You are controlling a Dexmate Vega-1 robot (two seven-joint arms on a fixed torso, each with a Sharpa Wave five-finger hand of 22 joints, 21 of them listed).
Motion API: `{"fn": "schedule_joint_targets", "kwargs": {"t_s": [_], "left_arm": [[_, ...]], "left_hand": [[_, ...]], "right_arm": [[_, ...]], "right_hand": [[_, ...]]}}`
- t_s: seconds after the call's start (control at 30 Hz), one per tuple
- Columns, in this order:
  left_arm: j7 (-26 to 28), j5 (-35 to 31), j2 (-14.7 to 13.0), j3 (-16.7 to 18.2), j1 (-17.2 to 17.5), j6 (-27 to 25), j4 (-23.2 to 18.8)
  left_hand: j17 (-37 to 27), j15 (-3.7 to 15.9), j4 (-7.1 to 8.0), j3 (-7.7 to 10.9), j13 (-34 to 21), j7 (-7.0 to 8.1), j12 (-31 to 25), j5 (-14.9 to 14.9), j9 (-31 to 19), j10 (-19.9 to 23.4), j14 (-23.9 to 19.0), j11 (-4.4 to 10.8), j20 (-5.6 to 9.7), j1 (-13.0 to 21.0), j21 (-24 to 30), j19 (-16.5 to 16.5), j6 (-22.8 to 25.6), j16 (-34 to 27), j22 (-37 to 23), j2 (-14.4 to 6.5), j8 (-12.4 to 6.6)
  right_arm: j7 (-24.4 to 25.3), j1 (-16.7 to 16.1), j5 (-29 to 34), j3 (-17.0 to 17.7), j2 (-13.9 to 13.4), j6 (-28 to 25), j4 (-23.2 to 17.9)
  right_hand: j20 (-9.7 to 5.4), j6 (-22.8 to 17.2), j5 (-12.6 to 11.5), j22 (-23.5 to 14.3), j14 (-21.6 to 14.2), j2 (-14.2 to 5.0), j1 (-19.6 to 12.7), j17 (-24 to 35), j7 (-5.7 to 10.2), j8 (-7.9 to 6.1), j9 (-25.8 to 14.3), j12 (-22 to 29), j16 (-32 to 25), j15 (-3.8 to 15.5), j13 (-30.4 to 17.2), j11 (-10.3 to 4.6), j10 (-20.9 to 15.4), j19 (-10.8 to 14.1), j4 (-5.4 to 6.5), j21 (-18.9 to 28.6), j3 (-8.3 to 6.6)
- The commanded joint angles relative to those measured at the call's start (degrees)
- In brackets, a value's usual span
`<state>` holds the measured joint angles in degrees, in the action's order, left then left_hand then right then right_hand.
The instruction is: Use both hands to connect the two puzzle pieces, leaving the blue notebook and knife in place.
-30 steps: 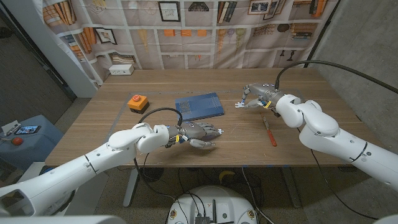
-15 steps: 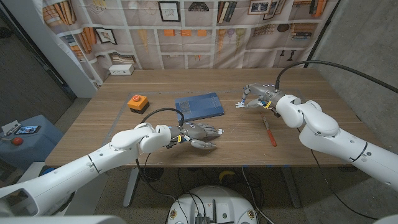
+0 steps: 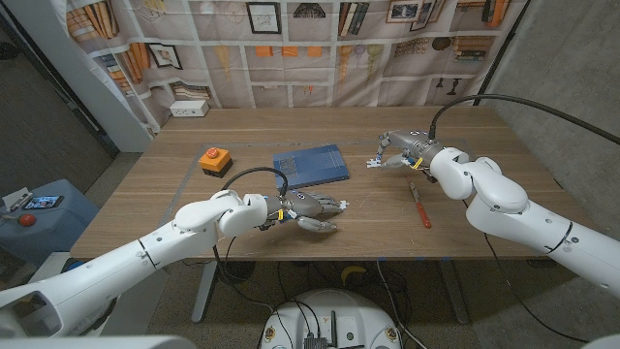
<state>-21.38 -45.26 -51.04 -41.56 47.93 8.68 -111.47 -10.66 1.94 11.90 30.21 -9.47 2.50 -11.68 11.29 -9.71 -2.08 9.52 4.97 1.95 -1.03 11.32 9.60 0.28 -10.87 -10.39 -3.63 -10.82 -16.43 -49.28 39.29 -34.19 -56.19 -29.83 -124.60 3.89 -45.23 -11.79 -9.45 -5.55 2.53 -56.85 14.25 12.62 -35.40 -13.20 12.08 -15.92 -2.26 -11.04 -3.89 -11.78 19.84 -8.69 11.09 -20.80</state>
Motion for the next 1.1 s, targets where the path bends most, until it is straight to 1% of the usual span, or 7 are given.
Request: {"fn": "schedule_joint_targets", "kwargs": {"t_s": [0.03,0.5,0.73,1.1], "left_arm": [[-0.7,0.2,-0.2,-0.3,-0.3,0.0,0.1],[-1.1,0.3,-0.2,-0.2,0.3,-1.5,-0.6],[-2.1,0.1,0.0,-0.2,0.8,-3.5,-1.5],[-2.4,-0.2,0.3,-0.4,1.1,-5.3,-2.2]], "left_hand": [[0.0,1.21,-0.07,-0.42,-0.3,0.18,-0.3,0.2,-0.2,0.6,7.5,0.1,2.99,-0.4,0.3,12.0,0.5,-0.5,-0.2,-7.6,-0.26],[0.0,1.3,-0.1,-0.49,-0.3,0.16,-0.2,0.2,-0.2,1.0,7.1,-0.01,2.92,-0.4,0.4,11.9,1.0,-0.5,-0.2,-7.7,-0.21],[0.1,1.38,-0.14,-0.47,-0.3,0.11,-0.1,0.2,-0.2,1.3,6.8,-0.13,2.91,-0.3,0.4,11.9,1.2,-0.5,-0.2,-7.7,-0.18],[0.1,1.42,-0.22,-0.37,-0.3,-0.02,-0.1,0.3,-0.2,1.6,6.5,-0.21,2.88,-0.2,0.5,11.8,1.5,-0.5,-0.1,-7.8,-0.1]], "right_arm": [[0.0,0.0,0.4,-0.4,-0.1,-0.1,-0.6],[-1.1,-0.9,4.0,-1.6,0.3,-2.2,-2.5],[-1.4,-1.6,6.1,-2.4,0.7,-2.8,-2.8],[-1.3,-2.7,8.8,-2.8,1.4,-3.2,-2.5]], "right_hand": [[-0.24,-0.7,0.2,-0.3,-0.5,-0.39,0.0,0.2,0.15,-0.32,-0.3,-0.1,-0.5,0.13,-0.2,0.03,-0.6,0.4,-0.05,-0.1,0.2],[-0.13,-0.6,0.3,-0.3,-0.6,-0.47,0.0,0.3,0.14,-0.29,-0.3,-0.2,-0.5,0.08,-0.2,0.31,-0.6,0.4,-0.07,-0.1,0.29],[0.0,-0.7,0.4,-0.3,-0.8,-0.54,0.0,0.3,0.14,-0.3,-0.3,-0.1,-0.6,0.07,-0.2,0.3,-0.9,0.6,-0.06,0.0,0.32],[0.0,-0.9,0.4,-0.3,-1.3,-0.66,0.0,0.3,0.14,-0.35,-0.3,0.0,-0.8,0.2,-0.2,0.21,-1.5,0.9,-0.06,0.0,0.39]]}}
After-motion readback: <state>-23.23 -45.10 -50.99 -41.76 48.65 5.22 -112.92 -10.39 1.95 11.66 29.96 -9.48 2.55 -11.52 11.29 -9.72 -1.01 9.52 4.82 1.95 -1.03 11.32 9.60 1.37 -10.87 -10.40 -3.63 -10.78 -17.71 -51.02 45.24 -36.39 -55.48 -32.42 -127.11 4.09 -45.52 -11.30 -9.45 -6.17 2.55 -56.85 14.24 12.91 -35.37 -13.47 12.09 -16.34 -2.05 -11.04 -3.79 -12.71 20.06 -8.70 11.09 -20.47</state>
